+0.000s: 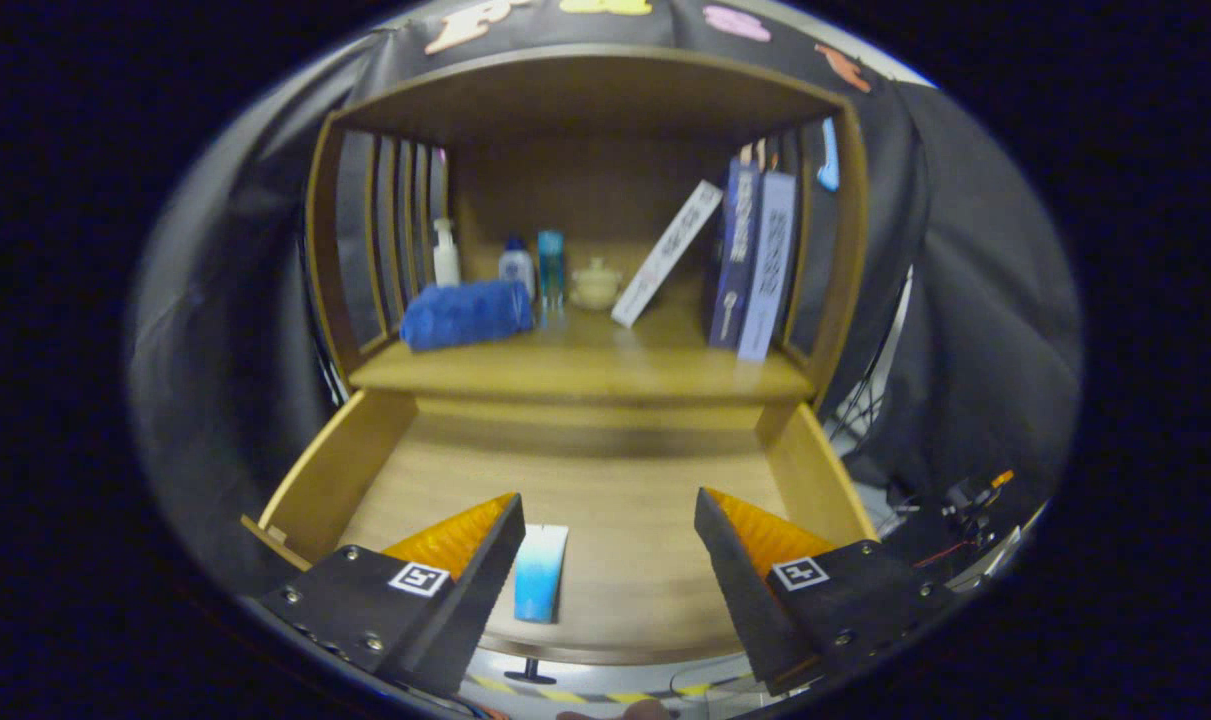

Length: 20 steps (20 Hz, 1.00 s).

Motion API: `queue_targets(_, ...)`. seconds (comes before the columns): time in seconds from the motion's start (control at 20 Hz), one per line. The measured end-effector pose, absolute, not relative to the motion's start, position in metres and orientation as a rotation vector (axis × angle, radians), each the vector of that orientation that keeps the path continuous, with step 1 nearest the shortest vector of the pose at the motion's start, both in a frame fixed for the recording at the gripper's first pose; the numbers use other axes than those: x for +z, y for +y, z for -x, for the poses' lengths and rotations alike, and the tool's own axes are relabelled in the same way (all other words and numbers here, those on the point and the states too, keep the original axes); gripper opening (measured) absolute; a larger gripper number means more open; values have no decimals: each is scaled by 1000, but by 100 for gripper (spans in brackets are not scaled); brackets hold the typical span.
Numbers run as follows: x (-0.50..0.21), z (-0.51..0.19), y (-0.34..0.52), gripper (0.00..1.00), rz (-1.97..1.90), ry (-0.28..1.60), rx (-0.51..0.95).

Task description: Pull open the drawer, take out the items inside it, and place them on the countertop above the cabinet.

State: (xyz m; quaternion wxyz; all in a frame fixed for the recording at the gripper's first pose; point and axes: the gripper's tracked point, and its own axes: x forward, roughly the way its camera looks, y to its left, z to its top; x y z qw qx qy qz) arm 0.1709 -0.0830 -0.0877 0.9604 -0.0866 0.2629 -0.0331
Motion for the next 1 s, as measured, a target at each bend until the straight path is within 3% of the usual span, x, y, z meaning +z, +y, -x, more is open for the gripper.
queue_targets(0.4,-190,-184,-65,100,252,993,-12)
queue_targets(0.65,-226,-185,-65,97,187,1139,-83)
queue_targets(0.85,-233,-187,-70,50,145,1173,-104)
queue_targets(1.0,-211,-198,-71,44,135,1043,-102)
